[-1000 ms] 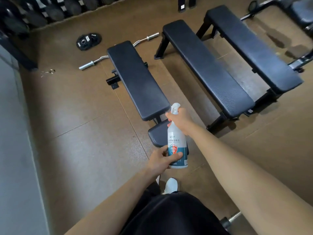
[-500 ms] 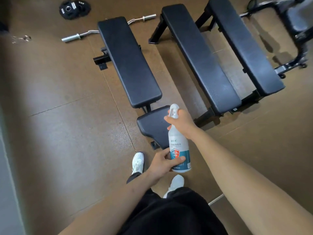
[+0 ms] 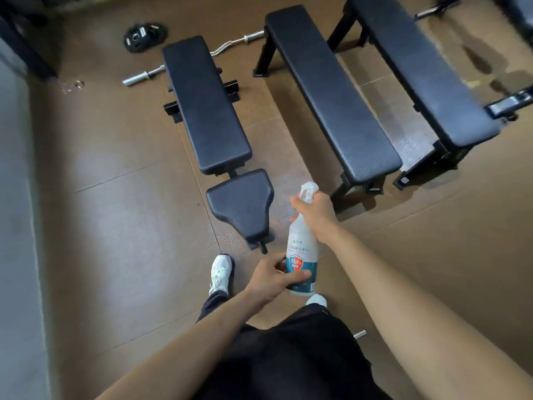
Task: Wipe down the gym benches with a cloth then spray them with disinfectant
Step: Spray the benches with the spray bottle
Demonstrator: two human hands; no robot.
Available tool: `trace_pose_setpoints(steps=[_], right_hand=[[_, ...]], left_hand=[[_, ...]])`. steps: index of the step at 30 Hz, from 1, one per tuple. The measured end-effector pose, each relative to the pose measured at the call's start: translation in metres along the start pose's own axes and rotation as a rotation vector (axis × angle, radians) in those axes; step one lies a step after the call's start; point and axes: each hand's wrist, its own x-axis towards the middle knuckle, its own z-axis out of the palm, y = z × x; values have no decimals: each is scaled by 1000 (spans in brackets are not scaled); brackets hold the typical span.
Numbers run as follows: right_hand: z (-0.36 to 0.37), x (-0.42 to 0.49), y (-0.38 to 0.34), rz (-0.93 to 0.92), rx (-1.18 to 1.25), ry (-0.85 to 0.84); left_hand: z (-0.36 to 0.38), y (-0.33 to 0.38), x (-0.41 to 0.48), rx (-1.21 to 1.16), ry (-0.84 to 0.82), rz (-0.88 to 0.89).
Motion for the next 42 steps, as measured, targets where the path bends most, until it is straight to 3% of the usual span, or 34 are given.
trace_pose_setpoints(steps=[8, 15, 24, 33, 38, 42], right_hand=[[-160, 19, 27, -14, 255, 214], [-242, 41, 25, 35, 351, 353], [-254, 108, -27, 78, 221, 369], [-245, 201, -109, 117, 225, 291], [-258, 236, -140, 88, 99, 108], [-263, 262, -157, 37, 55, 129]], left_hand=[[106, 75, 40, 179, -57, 93], [158, 119, 92, 267, -93, 120], [151, 166, 170, 240, -253, 92], [102, 235, 238, 72, -252, 31], [101, 268, 265, 14, -226, 15], [101, 293, 288, 55, -185, 3]])
